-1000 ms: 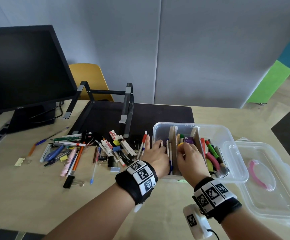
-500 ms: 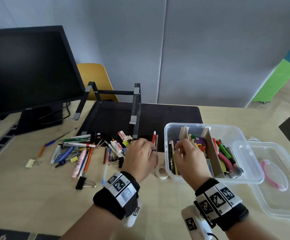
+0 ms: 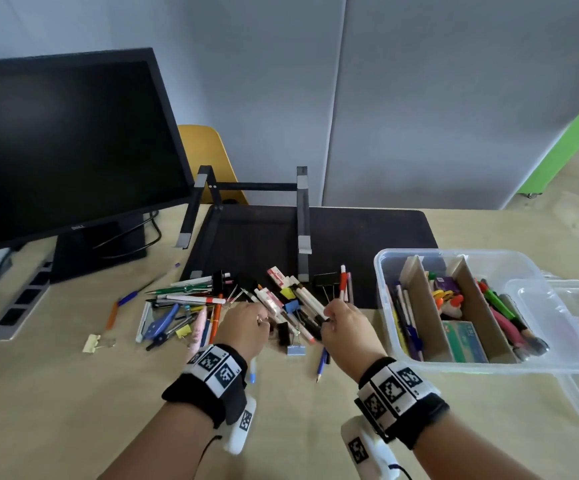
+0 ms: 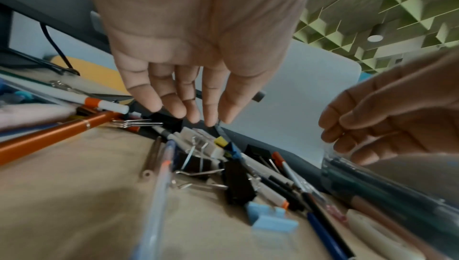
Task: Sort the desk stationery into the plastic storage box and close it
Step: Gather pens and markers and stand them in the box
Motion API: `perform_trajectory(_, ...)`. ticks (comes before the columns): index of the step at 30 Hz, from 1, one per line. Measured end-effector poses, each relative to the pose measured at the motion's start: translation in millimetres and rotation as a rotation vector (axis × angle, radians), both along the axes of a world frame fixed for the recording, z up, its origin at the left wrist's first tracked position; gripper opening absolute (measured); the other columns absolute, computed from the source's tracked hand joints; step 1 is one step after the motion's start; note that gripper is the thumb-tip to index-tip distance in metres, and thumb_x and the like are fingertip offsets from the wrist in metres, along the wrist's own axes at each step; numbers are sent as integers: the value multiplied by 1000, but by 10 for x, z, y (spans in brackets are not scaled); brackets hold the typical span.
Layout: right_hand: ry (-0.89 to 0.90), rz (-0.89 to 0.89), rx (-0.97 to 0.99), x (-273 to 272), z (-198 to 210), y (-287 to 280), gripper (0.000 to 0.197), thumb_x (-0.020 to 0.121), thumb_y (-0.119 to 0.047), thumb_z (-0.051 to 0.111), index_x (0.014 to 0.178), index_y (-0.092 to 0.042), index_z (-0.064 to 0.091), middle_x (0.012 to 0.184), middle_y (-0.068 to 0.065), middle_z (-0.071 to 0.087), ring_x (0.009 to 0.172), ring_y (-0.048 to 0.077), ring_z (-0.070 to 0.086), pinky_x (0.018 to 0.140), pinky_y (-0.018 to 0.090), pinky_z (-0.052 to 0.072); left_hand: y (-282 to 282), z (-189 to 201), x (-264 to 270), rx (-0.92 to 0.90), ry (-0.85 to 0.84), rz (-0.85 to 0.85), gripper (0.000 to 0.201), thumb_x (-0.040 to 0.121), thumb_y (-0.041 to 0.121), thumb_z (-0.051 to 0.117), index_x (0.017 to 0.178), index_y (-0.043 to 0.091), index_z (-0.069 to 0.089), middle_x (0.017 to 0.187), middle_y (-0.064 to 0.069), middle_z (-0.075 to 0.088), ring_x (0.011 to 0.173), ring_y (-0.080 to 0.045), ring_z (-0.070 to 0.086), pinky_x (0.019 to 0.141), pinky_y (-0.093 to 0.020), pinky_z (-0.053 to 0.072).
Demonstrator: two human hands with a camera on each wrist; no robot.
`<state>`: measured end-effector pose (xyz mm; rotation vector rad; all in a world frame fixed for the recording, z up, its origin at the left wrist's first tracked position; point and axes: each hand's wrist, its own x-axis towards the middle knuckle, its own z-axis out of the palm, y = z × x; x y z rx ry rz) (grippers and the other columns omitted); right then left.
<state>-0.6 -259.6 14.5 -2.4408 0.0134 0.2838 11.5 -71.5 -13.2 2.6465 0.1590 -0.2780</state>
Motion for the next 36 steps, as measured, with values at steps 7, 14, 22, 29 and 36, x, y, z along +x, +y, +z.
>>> perform_trajectory(7,75,-123,-131,248,-446,261,32,89,-14,46,120,-16,50,125,4,52,115,23,46,104,38,38,201,-67,213,1,-16,-118,23,92,13,50,111,11,63,112,-8,58,106,-24,57,92,-31,42)
perform_trajectory(14,-7,-105,-266,485,-635,288,25,88,-13,45,109,-22,54,108,0,63,104,24,49,90,35,42,269,-162,437,-6,-29,-202,31,93,12,49,122,15,59,119,-7,54,112,-24,53,91,-30,43)
perform_trajectory(22,110,37,-414,640,-656,384,30,87,-4,45,116,-12,45,119,9,53,112,28,46,96,37,41,267,-259,628,137,-46,-478,36,89,9,50,122,22,54,132,7,51,117,-22,42,96,-38,43)
perform_trajectory(29,201,35,-388,580,-545,400,29,86,-3,45,114,-10,40,114,12,57,103,30,53,80,37,41,303,-320,632,190,-57,-507,36,87,12,54,122,24,53,124,2,51,113,-22,43,94,-37,43)
perform_trajectory(36,187,-89,-240,524,-528,396,17,90,-2,32,104,-10,39,97,11,63,83,27,61,66,36,47,360,-322,593,311,-147,-461,24,90,20,54,113,21,52,116,3,59,111,-23,46,92,-37,37)
